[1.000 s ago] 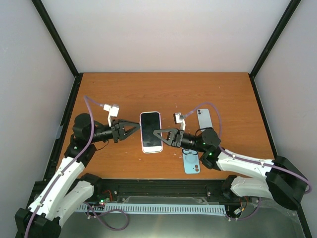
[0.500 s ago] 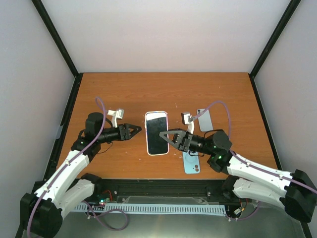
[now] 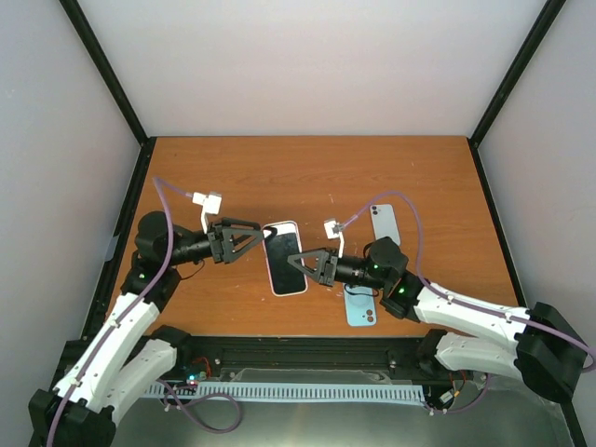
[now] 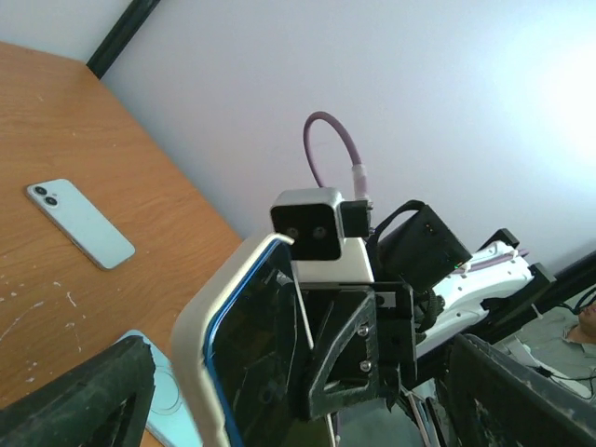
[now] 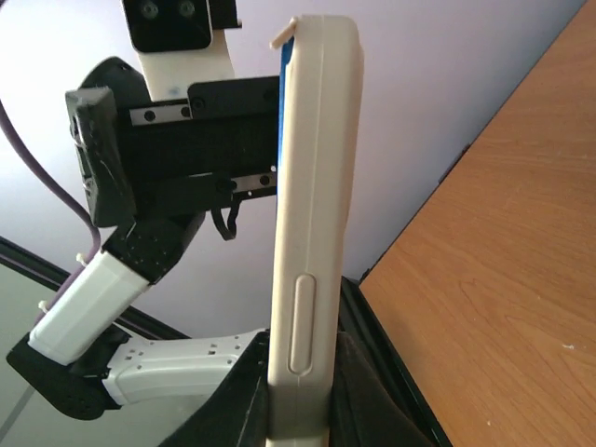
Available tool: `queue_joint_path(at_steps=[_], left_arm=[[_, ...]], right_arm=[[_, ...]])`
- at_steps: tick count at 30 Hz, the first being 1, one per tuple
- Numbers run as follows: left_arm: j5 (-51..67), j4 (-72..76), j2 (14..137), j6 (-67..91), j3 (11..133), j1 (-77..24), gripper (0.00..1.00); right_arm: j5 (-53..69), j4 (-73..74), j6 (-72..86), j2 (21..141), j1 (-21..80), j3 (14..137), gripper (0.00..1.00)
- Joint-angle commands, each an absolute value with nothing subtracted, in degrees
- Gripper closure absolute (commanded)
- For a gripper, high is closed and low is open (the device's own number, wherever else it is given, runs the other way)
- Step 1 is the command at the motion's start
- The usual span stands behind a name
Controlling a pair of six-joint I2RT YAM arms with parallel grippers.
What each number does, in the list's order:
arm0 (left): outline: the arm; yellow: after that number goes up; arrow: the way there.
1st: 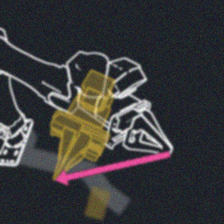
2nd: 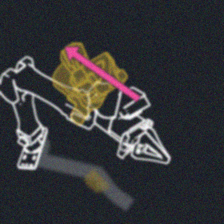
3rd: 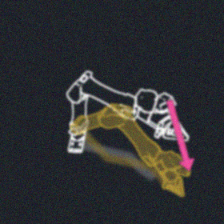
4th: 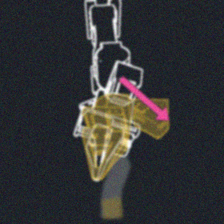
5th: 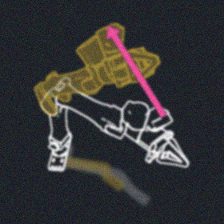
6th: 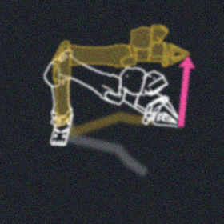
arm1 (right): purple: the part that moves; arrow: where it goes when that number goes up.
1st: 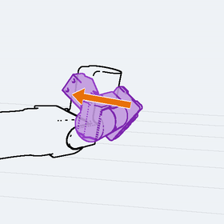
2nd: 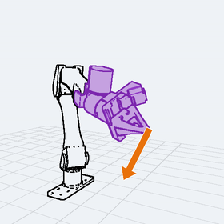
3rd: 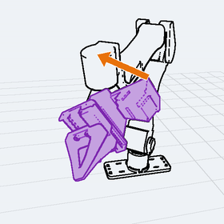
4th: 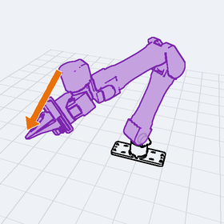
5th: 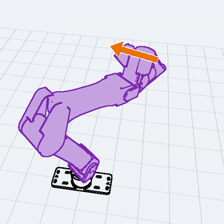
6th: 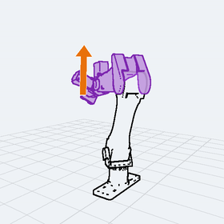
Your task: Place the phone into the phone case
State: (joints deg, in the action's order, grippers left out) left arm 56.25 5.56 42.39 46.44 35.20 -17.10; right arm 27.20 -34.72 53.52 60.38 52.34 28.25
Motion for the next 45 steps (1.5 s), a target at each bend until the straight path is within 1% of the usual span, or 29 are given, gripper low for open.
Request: queue_joint_path(at_steps=[1,2,5,6,8,11,12,13,15,18,20,21,26,27,28,30,31,33,34,35,39,45], left_arm=[[58.45,8.58,44.87,46.99,36.79,-16.96,0.17],[58.14,8.56,45.24,46.79,36.47,-16.92,0.21],[56.36,6.75,46.34,45.41,36.08,-16.96,0.36],[55.55,6.16,46.79,44.81,36.12,-16.96,0.38],[54.57,4.98,47.44,43.39,36.36,-16.96,0.39],[53.40,3.46,48.32,41.36,36.64,-16.92,0.35],[53.36,3.42,48.57,41.00,36.53,-16.96,0.38],[53.39,3.50,48.79,40.76,36.56,-16.96,0.44],[53.62,3.73,49.35,40.38,36.56,-16.92,0.62],[53.06,3.35,49.67,39.31,36.95,-16.96,0.85],[51.20,1.01,50.15,37.79,37.92,-16.96,0.97],[50.30,-0.01,50.42,36.97,38.36,-16.95,0.99],[46.52,-3.66,52.17,34.44,39.76,-16.94,1.00],[46.17,-4.03,52.40,34.33,39.92,-16.96,0.98],[45.63,-4.43,52.67,34.28,40.19,-16.96,0.93],[44.27,-5.57,53.13,34.23,40.92,-16.92,0.73],[43.25,-6.40,53.31,34.07,41.47,-16.90,0.67],[39.55,-9.47,53.43,33.72,42.76,-16.96,0.43],[37.83,-11.28,53.44,33.37,43.48,-16.89,0.33],[36.37,-12.48,53.39,32.98,43.99,-16.98,0.26],[33.42,-15.87,52.66,30.89,45.12,-16.95,0.02],[30.24,-21.40,50.01,27.63,45.28,-16.96,0.00]], right_arm=[[28.28,-40.24,52.68,61.01,52.54,31.19,0.88],[27.97,-40.15,52.59,61.24,52.56,31.22,0.88],[27.51,-40.39,52.58,61.95,52.55,31.29,0.88],[27.58,-40.58,52.63,62.23,52.51,31.31,0.88],[27.66,-41.14,52.92,62.83,52.50,31.31,0.88],[27.89,-42.10,53.24,64.21,52.55,31.44,0.88],[27.94,-42.41,53.43,64.62,52.56,31.56,0.88],[27.98,-42.68,53.51,65.06,52.56,31.70,0.88],[28.04,-43.08,53.82,65.84,52.53,31.82,0.88],[27.97,-43.42,54.01,66.80,52.48,31.91,0.88],[27.42,-43.28,53.98,67.24,52.42,31.91,0.88],[27.19,-43.24,54.01,67.50,52.39,31.90,0.88],[26.10,-42.75,54.15,69.43,51.66,32.42,0.88],[26.05,-43.08,54.26,69.97,51.49,32.51,0.88],[26.14,-43.46,54.45,70.64,51.29,32.64,0.88],[26.20,-43.93,54.47,72.19,50.51,32.92,0.88],[25.96,-43.74,54.30,72.95,49.80,33.07,0.89],[25.73,-43.49,53.72,74.91,47.67,33.54,0.89],[25.79,-42.87,52.91,76.22,46.31,34.06,0.89],[25.80,-41.79,52.16,77.59,44.92,34.85,0.89],[25.83,-37.50,49.17,85.56,40.27,39.85,0.88],[26.70,-35.78,49.09,100.43,35.01,49.22,0.87]])
